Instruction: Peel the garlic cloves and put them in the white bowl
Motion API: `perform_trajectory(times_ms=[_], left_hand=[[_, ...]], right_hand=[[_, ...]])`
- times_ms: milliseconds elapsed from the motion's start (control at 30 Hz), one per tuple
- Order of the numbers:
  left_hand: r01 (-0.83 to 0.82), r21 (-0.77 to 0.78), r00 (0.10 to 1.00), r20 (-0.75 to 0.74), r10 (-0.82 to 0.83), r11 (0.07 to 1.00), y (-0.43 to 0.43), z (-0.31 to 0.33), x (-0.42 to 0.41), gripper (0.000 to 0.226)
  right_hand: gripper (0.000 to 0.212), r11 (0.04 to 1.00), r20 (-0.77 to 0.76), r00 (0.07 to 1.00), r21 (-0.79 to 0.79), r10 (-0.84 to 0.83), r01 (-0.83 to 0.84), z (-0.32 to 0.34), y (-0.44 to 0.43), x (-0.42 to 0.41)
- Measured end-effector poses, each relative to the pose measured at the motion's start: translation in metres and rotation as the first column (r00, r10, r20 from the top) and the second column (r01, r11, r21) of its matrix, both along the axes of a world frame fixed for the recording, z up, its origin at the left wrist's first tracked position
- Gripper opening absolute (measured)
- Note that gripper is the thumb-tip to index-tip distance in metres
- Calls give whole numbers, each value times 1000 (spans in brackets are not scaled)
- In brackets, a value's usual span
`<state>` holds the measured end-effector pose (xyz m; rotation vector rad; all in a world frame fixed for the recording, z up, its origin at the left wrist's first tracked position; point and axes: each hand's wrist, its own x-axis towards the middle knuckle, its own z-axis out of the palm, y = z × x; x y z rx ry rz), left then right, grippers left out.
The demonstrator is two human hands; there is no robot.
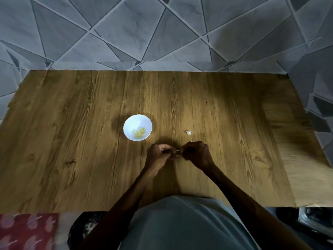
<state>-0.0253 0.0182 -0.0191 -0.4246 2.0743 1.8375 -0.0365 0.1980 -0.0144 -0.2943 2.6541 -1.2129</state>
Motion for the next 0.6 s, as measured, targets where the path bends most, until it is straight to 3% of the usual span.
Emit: perform_trajectory(times_ms=[133,400,600], left_hand=[[22,-59,999,-26,-24,998,3,2,0,11],[-9,178,996,89,-7,984,0,2,6,14],[-7,207,992,122,-19,978,0,6,7,17]], right_hand=[[5,1000,-18,1000,-17,24,-24,6,0,0],[5,1000,-27,1000,27,-10,11,9,-2,2],[5,999,-74,997,5,-34,35,8,-4,7]])
